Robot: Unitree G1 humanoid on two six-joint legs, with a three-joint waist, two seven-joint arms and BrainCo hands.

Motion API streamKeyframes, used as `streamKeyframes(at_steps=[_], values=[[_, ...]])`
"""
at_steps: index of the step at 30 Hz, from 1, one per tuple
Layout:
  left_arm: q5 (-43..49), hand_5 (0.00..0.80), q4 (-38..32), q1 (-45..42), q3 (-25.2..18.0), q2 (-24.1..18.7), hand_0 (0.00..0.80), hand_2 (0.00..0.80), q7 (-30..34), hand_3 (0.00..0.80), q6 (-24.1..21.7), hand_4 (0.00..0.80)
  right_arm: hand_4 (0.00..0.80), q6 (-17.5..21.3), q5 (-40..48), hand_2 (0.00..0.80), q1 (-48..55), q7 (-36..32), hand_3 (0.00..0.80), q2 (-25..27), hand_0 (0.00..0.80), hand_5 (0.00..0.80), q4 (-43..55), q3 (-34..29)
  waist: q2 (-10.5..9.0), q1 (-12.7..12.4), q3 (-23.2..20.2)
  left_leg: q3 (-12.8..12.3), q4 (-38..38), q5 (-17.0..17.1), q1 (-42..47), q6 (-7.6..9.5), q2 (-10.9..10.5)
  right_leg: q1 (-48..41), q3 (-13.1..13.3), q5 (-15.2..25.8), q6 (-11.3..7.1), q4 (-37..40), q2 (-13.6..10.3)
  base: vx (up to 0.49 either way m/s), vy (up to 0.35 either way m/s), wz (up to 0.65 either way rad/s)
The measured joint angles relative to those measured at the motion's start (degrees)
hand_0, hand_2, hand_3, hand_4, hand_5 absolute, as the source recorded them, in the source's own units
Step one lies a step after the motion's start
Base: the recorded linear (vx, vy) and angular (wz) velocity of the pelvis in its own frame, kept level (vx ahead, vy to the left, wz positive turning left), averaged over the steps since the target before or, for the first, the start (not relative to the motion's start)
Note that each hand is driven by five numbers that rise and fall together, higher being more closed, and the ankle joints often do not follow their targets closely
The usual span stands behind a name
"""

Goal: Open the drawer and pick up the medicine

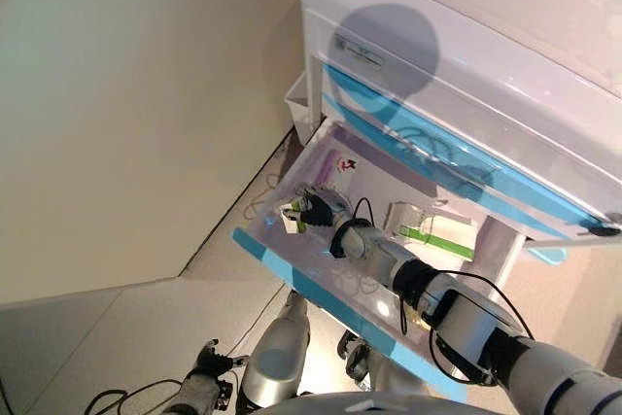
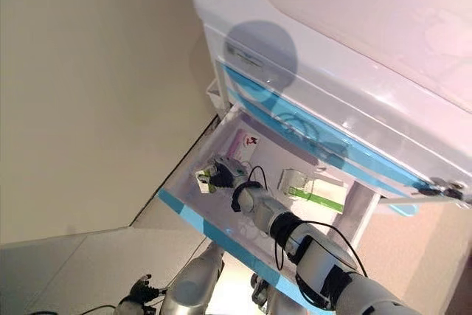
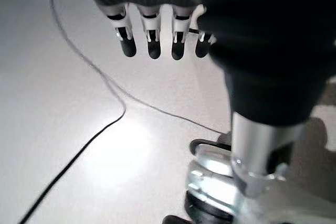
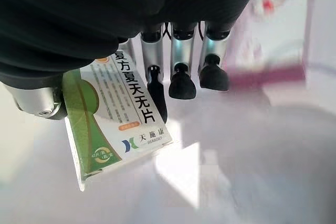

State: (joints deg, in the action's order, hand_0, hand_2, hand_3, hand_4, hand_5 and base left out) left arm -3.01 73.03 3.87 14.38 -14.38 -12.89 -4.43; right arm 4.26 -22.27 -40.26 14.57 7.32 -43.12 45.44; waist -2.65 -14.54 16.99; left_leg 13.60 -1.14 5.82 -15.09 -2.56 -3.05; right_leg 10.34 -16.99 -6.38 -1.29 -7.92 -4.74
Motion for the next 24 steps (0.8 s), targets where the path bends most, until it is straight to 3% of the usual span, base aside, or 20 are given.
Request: streamKeyframes(at_steps=[5, 7, 11, 17, 24], values=[[0.58, 0.000, -0.15, 0.17, -3.25, -1.36, 0.000, 0.000, 0.29, 0.000, 0.35, 0.000, 0.800, 1.12, 2.25, 0.800, 3.47, -3.05, 0.800, 6.43, 0.800, 0.800, 11.83, -2.51, -1.50, 3.09, -0.94, -4.18, 1.07, -0.25, 2.95, 0.15, 1.01, -0.79, 3.95, 0.82, -0.14, 0.35, 0.59, 0.017, -0.015, -0.40], [1.72, 0.000, 0.00, -0.31, -3.62, -1.68, 0.000, 0.000, 0.31, 0.000, 0.28, 0.000, 0.800, 1.56, 2.74, 0.800, 4.80, -3.26, 0.800, 7.33, 0.800, 0.800, 13.69, -3.03, -1.63, 2.87, -1.06, -4.26, 1.51, -0.26, 4.31, 0.19, 1.07, -1.54, 4.27, 1.05, -0.25, 0.53, 0.60, 0.017, -0.011, -0.39], [2.56, 0.000, -0.21, -1.20, -6.41, -1.80, 0.000, 0.000, 0.97, 0.000, 0.84, 0.000, 0.800, 2.29, 5.27, 0.800, 9.52, -6.80, 0.800, 12.61, 0.800, 0.800, 25.25, -5.51, -1.72, 5.61, -2.72, -5.89, 2.10, -0.52, 5.76, 0.27, 1.81, -2.40, 5.85, 2.38, -0.16, 2.06, 1.10, 0.038, -0.018, -0.31], [4.95, 0.000, -0.13, -5.47, -7.30, -1.17, 0.000, 0.000, 2.20, 0.000, 1.34, 0.000, 0.800, 3.91, 12.18, 0.800, 16.86, -11.63, 0.800, 22.02, 0.800, 0.800, 40.50, -12.11, 0.39, 8.39, -7.93, -9.06, 4.79, -0.74, 10.64, 1.09, 2.37, -5.61, 8.74, 3.13, -0.42, 4.20, 1.67, 0.048, -0.013, -0.25], [6.77, 0.000, 0.28, -7.73, -8.95, 0.30, 0.000, 0.000, 4.19, 0.000, 1.42, 0.000, 0.800, 4.70, 21.75, 0.800, 21.82, -15.99, 0.800, 28.69, 0.800, 0.800, 53.82, -19.64, 1.94, 9.66, -10.72, -10.50, 5.90, -0.85, 12.78, 1.19, 3.13, -7.32, 10.09, 3.97, 0.03, 5.63, 2.54, 0.050, -0.014, -0.13]])
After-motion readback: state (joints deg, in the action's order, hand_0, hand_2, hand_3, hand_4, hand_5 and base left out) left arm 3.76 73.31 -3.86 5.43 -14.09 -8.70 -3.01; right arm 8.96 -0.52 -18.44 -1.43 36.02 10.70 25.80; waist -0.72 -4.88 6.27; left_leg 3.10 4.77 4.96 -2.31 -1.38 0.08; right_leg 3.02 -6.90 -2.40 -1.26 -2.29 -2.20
